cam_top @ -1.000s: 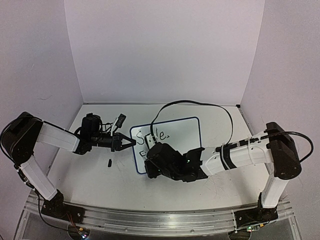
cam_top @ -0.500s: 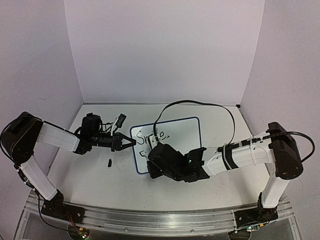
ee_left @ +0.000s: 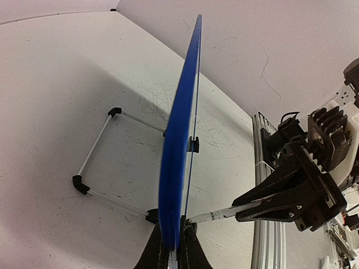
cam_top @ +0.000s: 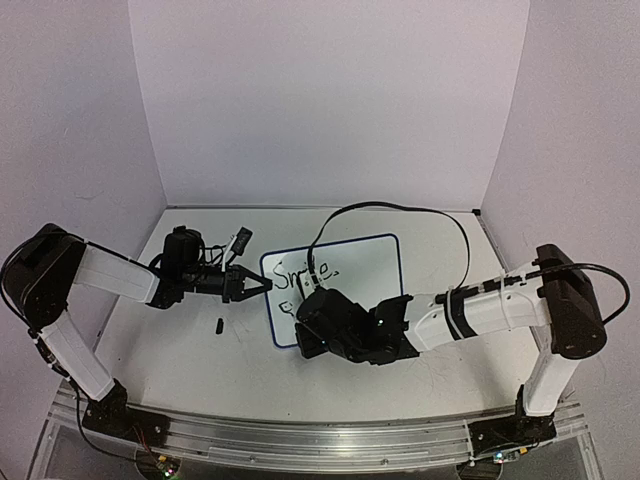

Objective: Write a sentence on the whiteboard

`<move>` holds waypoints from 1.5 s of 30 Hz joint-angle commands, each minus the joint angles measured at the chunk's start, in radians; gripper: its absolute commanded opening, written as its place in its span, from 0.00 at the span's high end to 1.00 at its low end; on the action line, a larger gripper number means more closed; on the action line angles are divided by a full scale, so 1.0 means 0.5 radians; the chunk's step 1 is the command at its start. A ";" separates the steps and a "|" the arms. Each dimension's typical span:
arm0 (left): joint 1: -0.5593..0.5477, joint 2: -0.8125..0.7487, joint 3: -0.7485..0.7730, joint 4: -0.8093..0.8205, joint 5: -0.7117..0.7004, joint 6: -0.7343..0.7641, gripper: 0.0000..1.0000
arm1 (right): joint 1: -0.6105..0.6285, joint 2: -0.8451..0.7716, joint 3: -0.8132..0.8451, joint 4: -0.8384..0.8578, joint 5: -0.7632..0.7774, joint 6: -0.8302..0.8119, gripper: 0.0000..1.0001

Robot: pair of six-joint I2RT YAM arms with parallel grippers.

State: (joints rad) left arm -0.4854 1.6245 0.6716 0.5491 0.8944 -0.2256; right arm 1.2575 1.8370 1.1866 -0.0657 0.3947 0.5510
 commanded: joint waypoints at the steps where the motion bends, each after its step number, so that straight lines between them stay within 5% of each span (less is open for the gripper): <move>1: -0.014 0.042 0.019 -0.106 -0.121 0.095 1.00 | -0.012 -0.027 -0.014 -0.080 0.034 0.027 1.00; 30: -0.014 0.027 0.018 -0.104 -0.120 0.087 1.00 | 0.010 0.146 0.223 -0.011 -0.053 -0.213 1.00; 38: -0.014 0.019 0.014 -0.104 -0.129 0.092 1.00 | 0.031 -0.262 -0.151 0.072 0.122 -0.022 1.00; 45: -0.015 0.042 0.038 -0.105 -0.116 0.080 1.00 | 0.019 -0.165 -0.043 0.086 0.212 -0.119 1.00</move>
State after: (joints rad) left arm -0.4854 1.6245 0.6729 0.5488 0.8968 -0.2254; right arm 1.2684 1.7506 1.1215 -0.0458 0.4409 0.5055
